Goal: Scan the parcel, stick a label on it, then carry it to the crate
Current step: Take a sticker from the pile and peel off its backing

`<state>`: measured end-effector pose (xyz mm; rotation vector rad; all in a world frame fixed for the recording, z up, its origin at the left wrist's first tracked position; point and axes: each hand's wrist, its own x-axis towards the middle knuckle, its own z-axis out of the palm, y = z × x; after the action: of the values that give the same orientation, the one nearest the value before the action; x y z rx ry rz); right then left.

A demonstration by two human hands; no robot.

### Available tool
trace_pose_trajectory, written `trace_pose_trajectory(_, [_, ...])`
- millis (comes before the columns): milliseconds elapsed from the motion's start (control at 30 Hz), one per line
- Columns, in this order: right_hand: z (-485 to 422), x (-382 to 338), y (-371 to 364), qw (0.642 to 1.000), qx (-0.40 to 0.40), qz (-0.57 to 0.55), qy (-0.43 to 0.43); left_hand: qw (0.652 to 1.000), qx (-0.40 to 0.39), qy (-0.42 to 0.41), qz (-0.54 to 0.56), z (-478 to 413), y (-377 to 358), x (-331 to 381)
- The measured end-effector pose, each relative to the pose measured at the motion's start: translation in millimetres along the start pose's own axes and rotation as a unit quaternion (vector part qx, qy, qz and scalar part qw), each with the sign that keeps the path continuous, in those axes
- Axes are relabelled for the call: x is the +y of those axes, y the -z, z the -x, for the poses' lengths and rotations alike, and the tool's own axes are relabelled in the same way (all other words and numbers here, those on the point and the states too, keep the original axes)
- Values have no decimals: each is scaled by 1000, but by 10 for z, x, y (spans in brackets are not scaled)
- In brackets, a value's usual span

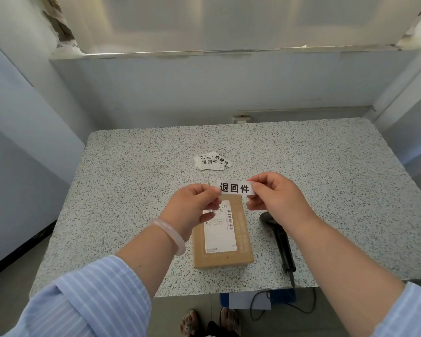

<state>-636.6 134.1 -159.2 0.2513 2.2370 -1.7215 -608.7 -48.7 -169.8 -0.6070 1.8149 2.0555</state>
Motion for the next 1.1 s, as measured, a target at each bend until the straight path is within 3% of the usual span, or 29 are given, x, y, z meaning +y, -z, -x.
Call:
trace_pose_trajectory(233, [41, -13, 10, 1000, 21, -10, 5, 999, -33, -1, 39, 45, 2, 4])
trace_pose_trajectory(900, [74, 35, 36, 1000, 22, -17, -1, 999, -35, -31, -3, 133, -57, 15])
trace_pose_trajectory(1000, [60, 94, 25, 994, 47, 81, 50, 999, -24, -34, -6, 145, -67, 16])
trace_pose_trajectory(1100, [112, 111, 0, 965, 103, 188, 149, 999, -17, -35, -9, 158, -76, 17])
